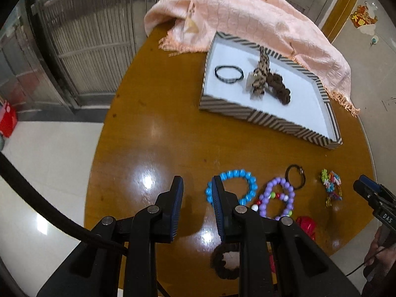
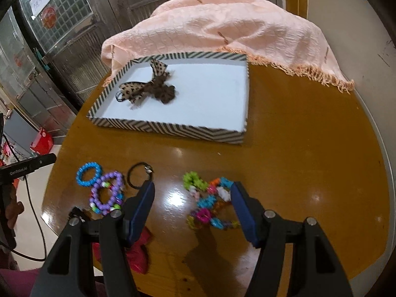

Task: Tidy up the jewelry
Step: 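Move both tools back toward the remaining jewelry on the table, then grasp the blue bead bracelet with the left gripper while the right grasps the flower bracelet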

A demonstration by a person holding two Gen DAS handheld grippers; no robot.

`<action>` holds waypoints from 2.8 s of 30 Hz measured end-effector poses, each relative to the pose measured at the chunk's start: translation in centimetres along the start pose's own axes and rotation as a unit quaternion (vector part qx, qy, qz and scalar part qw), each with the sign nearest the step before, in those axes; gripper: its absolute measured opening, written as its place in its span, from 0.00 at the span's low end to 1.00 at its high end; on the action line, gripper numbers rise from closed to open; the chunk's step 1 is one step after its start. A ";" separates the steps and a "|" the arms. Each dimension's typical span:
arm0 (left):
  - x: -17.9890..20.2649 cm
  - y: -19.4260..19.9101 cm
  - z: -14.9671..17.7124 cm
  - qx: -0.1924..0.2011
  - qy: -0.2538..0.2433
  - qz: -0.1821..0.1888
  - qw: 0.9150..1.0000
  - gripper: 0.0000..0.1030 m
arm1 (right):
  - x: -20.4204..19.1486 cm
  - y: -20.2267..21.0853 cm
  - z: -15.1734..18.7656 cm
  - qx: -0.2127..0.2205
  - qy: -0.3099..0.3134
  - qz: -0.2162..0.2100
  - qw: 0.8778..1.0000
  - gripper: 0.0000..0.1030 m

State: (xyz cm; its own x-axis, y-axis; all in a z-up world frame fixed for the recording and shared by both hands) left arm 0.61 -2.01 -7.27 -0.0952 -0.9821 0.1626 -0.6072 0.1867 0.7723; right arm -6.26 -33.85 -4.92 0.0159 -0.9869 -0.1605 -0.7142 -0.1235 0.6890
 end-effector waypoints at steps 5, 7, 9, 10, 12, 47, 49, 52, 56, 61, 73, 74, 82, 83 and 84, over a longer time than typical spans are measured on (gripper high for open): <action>-0.1 -0.9 1.3 -0.024 0.014 0.015 1.000 0.24 | 1.2 -0.1 1.8 -0.019 0.006 0.016 1.000 0.65; -0.2 -1.3 1.6 -0.029 0.014 0.015 0.999 0.24 | 1.7 -0.4 2.6 -0.027 0.005 0.020 0.999 0.65; -0.2 -1.5 1.9 -0.033 0.014 0.016 0.999 0.24 | 2.0 -0.6 3.2 -0.034 -0.004 0.019 0.999 0.65; -0.2 -1.7 2.0 -0.037 0.015 0.017 0.999 0.24 | 2.0 -0.7 3.3 -0.035 -0.006 0.018 0.999 0.65; -0.3 -1.9 2.0 -0.040 0.017 0.019 0.999 0.24 | 1.9 -1.1 3.5 -0.037 -0.004 0.017 0.999 0.65; 0.6 -4.4 2.5 -0.061 -0.005 -0.002 0.998 0.27 | -1.7 -8.3 1.5 -0.073 0.114 -0.033 0.990 0.37; 0.8 -4.7 2.7 -0.064 -0.017 -0.009 0.998 0.27 | -1.7 -8.3 1.4 -0.072 0.112 -0.034 0.991 0.32; 1.4 -5.3 2.7 -0.069 -0.035 -0.013 0.997 0.27 | -1.5 -8.3 1.2 -0.071 0.103 -0.038 0.991 0.31; 2.1 -5.8 2.5 -0.061 -0.053 -0.017 0.997 0.27 | -0.9 -7.6 0.0 -0.056 0.068 -0.054 0.995 0.13; 2.9 -6.3 1.9 -0.053 -0.064 -0.007 0.997 0.08 | 0.0 -6.9 -1.1 -0.048 0.039 -0.063 0.996 0.13; 2.9 -5.5 -0.3 -0.037 -0.049 0.007 0.998 0.08 | -3.3 -8.5 0.1 -0.061 0.124 -0.056 0.989 0.33; 3.1 -5.3 -0.4 -0.034 -0.049 0.008 0.998 0.08 | -3.4 -8.8 0.2 -0.063 0.140 -0.040 0.987 0.33; 2.8 -3.8 -1.5 -0.016 -0.045 0.014 0.999 0.08 | -2.3 -8.6 -0.2 -0.070 0.107 -0.051 0.990 0.02; 2.8 -3.5 -1.7 -0.013 -0.045 0.016 0.999 0.08 | -1.9 -8.1 -0.7 -0.065 0.091 -0.056 0.992 0.00; 2.8 -3.1 -1.9 -0.010 -0.046 0.017 0.999 0.08 | -1.7 -7.8 -1.0 -0.061 0.079 -0.061 0.993 0.00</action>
State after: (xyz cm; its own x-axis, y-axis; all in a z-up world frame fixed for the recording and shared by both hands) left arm 3.71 -5.32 -8.10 -0.1880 -0.9730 0.1335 -0.5871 0.2204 0.7789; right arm 0.00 -31.31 -9.31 0.2131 -0.9667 -0.1417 -0.6099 -0.2449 0.7537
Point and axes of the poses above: each gripper's, at about its wrist camera, not at the fingertips, and y roughly against the way its jaws point, x to its right, z to its underside, the point moved 5 cm from there along -y, roughly the way its jaws point, and after that the axes turned 14 degrees about x, right-handed, at the moved point
